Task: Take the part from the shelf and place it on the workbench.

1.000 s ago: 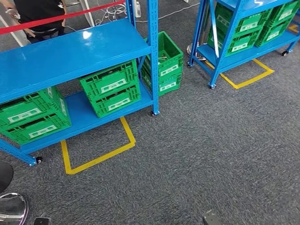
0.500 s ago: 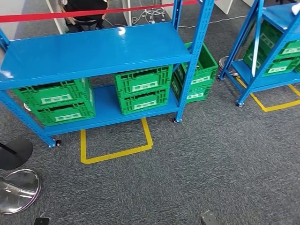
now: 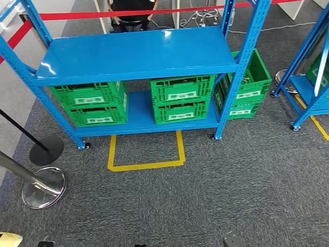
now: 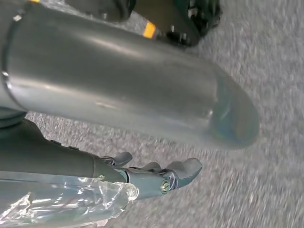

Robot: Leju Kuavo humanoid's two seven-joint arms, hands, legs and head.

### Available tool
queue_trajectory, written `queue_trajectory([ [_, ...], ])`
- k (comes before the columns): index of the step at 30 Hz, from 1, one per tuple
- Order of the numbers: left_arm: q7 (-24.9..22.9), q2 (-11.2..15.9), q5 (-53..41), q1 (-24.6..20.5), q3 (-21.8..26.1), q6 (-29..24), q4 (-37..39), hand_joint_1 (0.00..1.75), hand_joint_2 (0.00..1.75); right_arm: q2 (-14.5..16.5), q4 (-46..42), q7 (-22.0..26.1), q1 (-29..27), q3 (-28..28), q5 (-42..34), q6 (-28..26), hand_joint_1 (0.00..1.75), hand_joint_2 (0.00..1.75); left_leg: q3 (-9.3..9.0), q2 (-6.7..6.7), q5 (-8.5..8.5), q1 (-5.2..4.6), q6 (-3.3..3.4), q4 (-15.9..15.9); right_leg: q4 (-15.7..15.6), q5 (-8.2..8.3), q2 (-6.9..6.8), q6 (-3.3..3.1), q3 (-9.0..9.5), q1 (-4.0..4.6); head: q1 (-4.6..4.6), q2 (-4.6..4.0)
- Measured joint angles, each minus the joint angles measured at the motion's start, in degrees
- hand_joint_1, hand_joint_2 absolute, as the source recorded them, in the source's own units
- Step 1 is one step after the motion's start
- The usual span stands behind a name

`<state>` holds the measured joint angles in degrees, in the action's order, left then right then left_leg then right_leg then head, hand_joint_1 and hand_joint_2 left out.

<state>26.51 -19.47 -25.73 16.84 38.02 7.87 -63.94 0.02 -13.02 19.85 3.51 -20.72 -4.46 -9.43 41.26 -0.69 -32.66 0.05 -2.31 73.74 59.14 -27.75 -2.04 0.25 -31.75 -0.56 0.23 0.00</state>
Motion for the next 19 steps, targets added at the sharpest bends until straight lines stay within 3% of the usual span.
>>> queue_trajectory([
  [1,0.0,0.0,0.0,0.0,0.0,0.0,0.0,0.0,0.0,0.0,0.0,0.0,0.0,0.0,0.0,0.0,0.0,0.0,-0.51,0.17,1.11,0.01,0.01,-0.9,0.0,-0.06,-0.84,0.0,0.06,0.0,-0.01,0.0],
  [2,0.0,0.0,0.0,0.0,0.0,0.0,0.0,0.0,0.0,0.0,0.1,0.0,0.1,0.0,0.0,0.0,0.0,0.0,-2.1,0.67,2.96,-0.01,0.1,-3.9,0.0,-0.13,-1.61,0.05,0.17,0.0,-0.02,-0.01],
  [4,0.0,0.0,0.0,0.0,0.0,0.0,0.0,0.0,0.0,0.0,0.1,0.1,0.2,0.0,0.0,0.0,0.0,0.0,-6.34,3.79,6.2,-0.32,0.49,-11.8,0.1,-0.41,-2.95,0.4,0.47,0.25,-0.1,-0.01],
  [6,0.0,0.0,0.0,-0.1,-0.1,0.0,0.0,0.0,0.0,0.0,0.1,0.2,0.2,0.0,0.0,0.0,0.0,0.0,-8.37,5.78,7.07,-0.62,1.11,-15.8,0.0,-0.74,-4.19,0.95,0.75,0.68,-0.06,0.0],
  [8,0.0,0.0,0.0,0.0,-0.1,0.0,0.0,0.0,0.0,0.0,0.1,0.2,0.3,0.0,0.0,0.0,0.0,0.0,-8.36,4.49,7.11,-0.58,1.75,-16.3,-0.2,-0.94,-5.42,1.47,1.24,0.82,0.02,0.0],
  [9,0.0,-0.1,0.0,0.1,-0.1,0.0,0.0,0.0,0.0,0.0,0.1,0.2,0.4,0.0,0.0,0.0,0.0,0.0,-8.38,3.77,7.24,-0.44,2.06,-16.4,-0.1,-1.25,-4.96,1.8,1.39,0.76,0.11,0.0],
  [10,0.0,-0.1,0.0,0.1,0.0,0.0,0.0,0.0,0.0,0.0,0.1,0.3,0.4,0.0,0.0,0.0,0.0,0.0,-8.41,3.06,7.4,-0.26,2.4,-16.6,0.9,-2.05,-3.61,2.1,1.07,0.66,0.25,0.0],
  [12,0.0,-0.1,0.0,0.0,-0.1,0.0,0.0,0.0,0.0,0.1,0.2,0.3,0.3,0.0,0.0,0.0,0.0,0.0,-8.39,1.63,7.65,0.03,3.0,-16.7,6.6,-5.27,0.16,2.57,-1.41,0.48,0.6,0.0],
  [14,0.0,-0.1,0.0,0.0,-0.1,0.0,0.0,0.0,0.0,0.1,0.3,0.3,0.1,0.0,0.0,0.0,0.0,0.0,-8.29,-0.06,7.72,0.04,3.25,-16.7,14.1,-8.4,1.74,2.63,-5.02,0.45,0.7,0.0],
  [15,0.0,-0.1,0.0,0.0,-0.1,0.0,0.1,0.0,0.0,0.1,0.3,0.3,0.0,0.0,0.0,0.0,0.0,0.0,-8.28,-0.94,7.74,0.05,3.26,-16.7,15.9,-8.6,1.89,2.62,-6.09,0.44,0.71,0.0],
  [16,0.0,-0.1,0.0,0.1,0.0,0.0,0.1,0.0,0.0,0.1,0.4,0.3,-0.1,0.0,0.0,0.0,0.0,0.0,-8.31,-1.85,7.77,0.08,3.22,-16.7,15.6,-7.62,1.97,2.59,-6.14,0.41,0.71,0.0],
  [18,0.0,-0.1,0.0,0.1,0.0,0.0,0.1,0.0,0.0,0.1,0.4,0.3,-0.1,0.0,0.0,0.0,0.0,0.0,-8.44,-3.58,7.84,0.19,2.96,-16.6,8.9,-3.38,3.19,2.6,-3.3,0.09,0.71,0.0],
  [19,0.0,-0.1,0.0,0.1,0.0,0.0,0.1,0.0,0.0,0.1,0.4,0.3,0.0,0.0,0.0,0.0,0.0,0.0,-8.48,-4.01,7.86,0.23,2.88,-16.6,6.5,-2.08,3.6,2.61,-2.24,-0.01,0.7,0.0],
])
